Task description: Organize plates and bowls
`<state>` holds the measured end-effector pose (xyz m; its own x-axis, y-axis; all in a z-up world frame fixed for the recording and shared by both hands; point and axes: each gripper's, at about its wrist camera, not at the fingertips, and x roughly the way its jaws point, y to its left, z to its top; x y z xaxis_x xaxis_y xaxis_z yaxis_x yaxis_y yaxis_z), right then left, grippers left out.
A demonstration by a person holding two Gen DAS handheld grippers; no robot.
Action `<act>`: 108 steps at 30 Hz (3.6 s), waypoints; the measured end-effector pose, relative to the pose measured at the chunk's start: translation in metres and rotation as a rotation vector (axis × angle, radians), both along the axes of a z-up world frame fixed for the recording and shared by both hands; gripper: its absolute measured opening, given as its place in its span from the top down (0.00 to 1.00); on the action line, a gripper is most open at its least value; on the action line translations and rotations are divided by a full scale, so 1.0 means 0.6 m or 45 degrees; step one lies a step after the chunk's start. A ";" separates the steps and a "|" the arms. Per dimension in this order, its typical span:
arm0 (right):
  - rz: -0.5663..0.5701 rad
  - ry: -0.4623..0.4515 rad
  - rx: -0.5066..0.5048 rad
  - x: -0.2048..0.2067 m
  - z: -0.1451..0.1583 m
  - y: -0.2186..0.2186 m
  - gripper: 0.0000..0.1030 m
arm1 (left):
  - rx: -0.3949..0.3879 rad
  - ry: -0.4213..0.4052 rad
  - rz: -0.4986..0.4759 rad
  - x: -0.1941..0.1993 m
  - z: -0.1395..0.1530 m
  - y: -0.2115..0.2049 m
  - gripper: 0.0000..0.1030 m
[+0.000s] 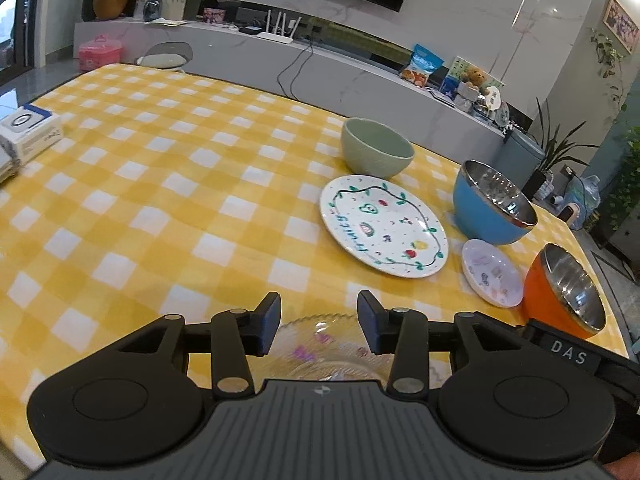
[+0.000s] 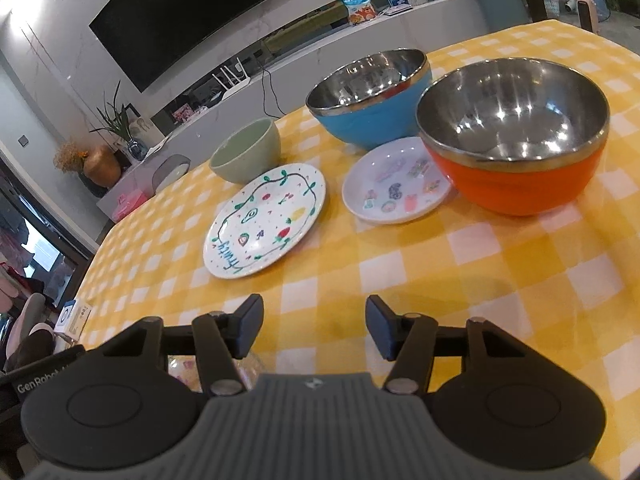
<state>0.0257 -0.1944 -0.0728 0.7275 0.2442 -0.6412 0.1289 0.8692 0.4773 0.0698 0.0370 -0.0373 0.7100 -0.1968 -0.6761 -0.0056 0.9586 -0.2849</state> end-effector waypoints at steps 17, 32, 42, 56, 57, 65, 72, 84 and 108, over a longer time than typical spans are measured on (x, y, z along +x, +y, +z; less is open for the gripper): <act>-0.016 -0.016 0.121 0.085 -0.023 0.006 0.62 | -0.034 0.009 -0.063 0.127 -0.019 -0.018 0.52; -0.049 -0.038 0.158 0.128 -0.039 -0.010 0.76 | -0.129 0.050 -0.090 0.229 -0.063 0.014 0.59; -0.057 -0.081 0.008 0.118 -0.031 0.014 0.75 | -0.099 0.029 -0.141 0.246 -0.065 -0.005 0.74; -0.106 -0.051 0.073 0.110 -0.030 -0.002 0.90 | -0.074 0.057 -0.121 0.216 -0.044 0.003 0.87; -0.107 -0.047 0.076 0.108 -0.027 -0.003 0.90 | -0.076 0.061 -0.116 0.211 -0.043 0.005 0.87; -0.080 -0.022 0.088 0.087 -0.037 0.011 0.91 | -0.068 0.091 -0.073 0.184 -0.051 0.023 0.90; -0.116 -0.082 0.096 0.088 -0.037 0.001 0.74 | -0.084 0.071 -0.047 0.188 -0.057 0.024 0.77; -0.087 -0.115 0.082 0.093 -0.047 0.006 0.93 | -0.034 0.012 -0.082 0.185 -0.062 0.010 0.83; 0.017 -0.116 0.155 0.019 0.016 0.006 0.94 | -0.160 -0.029 0.034 0.063 0.009 0.056 0.86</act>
<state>0.0372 -0.1909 -0.0635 0.7776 0.3261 -0.5376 0.0688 0.8058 0.5882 0.1077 0.0704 -0.0320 0.7309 -0.2598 -0.6311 -0.0226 0.9150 -0.4029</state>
